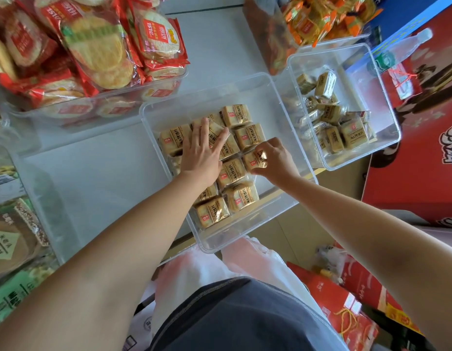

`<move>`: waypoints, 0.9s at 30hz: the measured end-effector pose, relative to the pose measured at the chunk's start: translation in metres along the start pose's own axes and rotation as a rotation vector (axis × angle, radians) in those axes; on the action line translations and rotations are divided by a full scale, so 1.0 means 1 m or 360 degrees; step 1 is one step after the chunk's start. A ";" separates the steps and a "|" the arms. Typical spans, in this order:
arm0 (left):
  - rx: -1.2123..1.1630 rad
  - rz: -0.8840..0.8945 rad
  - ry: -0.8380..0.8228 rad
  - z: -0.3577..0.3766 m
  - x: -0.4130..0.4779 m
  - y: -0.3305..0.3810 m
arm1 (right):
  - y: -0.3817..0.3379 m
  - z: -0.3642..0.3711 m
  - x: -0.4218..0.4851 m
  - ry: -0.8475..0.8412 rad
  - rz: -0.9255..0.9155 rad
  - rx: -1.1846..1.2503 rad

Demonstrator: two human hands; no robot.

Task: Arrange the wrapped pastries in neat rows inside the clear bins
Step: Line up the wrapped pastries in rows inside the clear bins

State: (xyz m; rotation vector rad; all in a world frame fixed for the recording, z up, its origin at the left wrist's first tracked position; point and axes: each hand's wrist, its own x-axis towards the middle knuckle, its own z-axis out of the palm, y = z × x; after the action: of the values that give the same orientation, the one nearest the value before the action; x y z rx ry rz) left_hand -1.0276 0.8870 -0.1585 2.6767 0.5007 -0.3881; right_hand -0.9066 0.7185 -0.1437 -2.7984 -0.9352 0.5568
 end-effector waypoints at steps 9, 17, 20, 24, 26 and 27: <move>-0.0473 -0.0090 0.0175 -0.013 0.006 0.004 | -0.017 -0.019 0.007 0.0187 -0.0025 0.0382; -0.1316 0.0130 -0.0048 -0.038 -0.013 0.021 | -0.045 -0.037 0.011 -0.0315 0.0289 0.1371; -0.1496 0.0034 -0.0108 -0.041 -0.009 0.019 | -0.032 -0.051 0.007 -0.0411 0.0152 0.1327; -0.1688 -0.0058 -0.0192 -0.038 -0.001 0.020 | -0.026 -0.061 0.000 -0.0489 0.0111 0.1401; -0.1754 -0.0089 -0.0198 -0.035 0.002 0.022 | -0.027 -0.065 -0.001 -0.0467 0.0149 0.1369; -0.1794 -0.0102 -0.0205 -0.034 0.003 0.023 | -0.027 -0.067 -0.002 -0.0466 0.0165 0.1328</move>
State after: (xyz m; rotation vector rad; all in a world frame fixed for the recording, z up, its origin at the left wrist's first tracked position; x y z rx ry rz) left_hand -1.0093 0.8827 -0.1217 1.5426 0.5420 -0.1921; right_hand -0.8974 0.7379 -0.0746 -2.0393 -0.4308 1.0890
